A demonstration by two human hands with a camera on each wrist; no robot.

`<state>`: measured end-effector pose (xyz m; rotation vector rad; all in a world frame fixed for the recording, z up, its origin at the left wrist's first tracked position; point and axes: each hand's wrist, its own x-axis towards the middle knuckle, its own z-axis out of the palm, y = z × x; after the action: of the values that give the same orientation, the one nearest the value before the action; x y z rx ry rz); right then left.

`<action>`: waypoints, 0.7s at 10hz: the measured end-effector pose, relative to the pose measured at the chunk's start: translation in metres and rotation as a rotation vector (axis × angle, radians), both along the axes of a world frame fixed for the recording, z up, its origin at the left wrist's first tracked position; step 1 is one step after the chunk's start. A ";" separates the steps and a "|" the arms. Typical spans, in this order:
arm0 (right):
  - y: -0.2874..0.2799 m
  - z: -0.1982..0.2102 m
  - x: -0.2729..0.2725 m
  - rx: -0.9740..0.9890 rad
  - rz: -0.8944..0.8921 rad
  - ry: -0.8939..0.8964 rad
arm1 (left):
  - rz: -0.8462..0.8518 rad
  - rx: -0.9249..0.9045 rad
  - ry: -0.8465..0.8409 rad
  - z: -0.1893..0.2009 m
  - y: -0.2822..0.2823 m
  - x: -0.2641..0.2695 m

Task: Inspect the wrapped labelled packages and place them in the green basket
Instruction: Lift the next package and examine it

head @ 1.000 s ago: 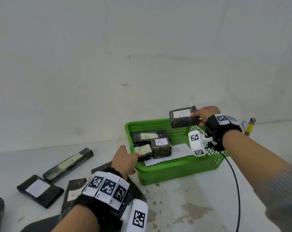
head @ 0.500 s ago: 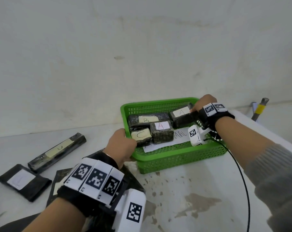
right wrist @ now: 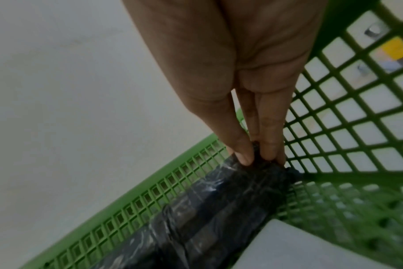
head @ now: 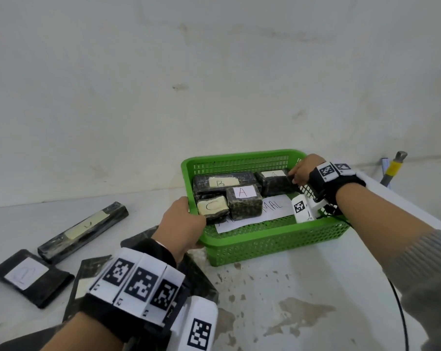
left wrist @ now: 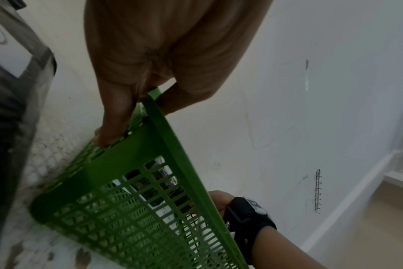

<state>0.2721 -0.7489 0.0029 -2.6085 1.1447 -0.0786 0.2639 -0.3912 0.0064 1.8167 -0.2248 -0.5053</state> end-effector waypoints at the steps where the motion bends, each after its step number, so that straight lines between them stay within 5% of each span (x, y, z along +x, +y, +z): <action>1: -0.001 -0.001 -0.002 0.005 -0.001 -0.023 | -0.007 -0.001 -0.003 0.000 0.001 0.000; 3: 0.007 -0.002 -0.007 0.011 0.005 -0.076 | -0.004 0.000 0.009 -0.001 0.001 0.002; 4: 0.011 0.006 -0.009 0.172 0.014 -0.112 | -0.004 -0.029 0.023 -0.004 0.001 0.003; 7: 0.063 0.091 -0.037 0.492 -0.049 -0.438 | 0.007 -0.018 0.039 -0.003 -0.002 0.009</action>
<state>0.2353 -0.6860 0.0940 -2.0009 0.9257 -0.3182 0.2728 -0.3931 0.0029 1.7876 -0.1964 -0.5316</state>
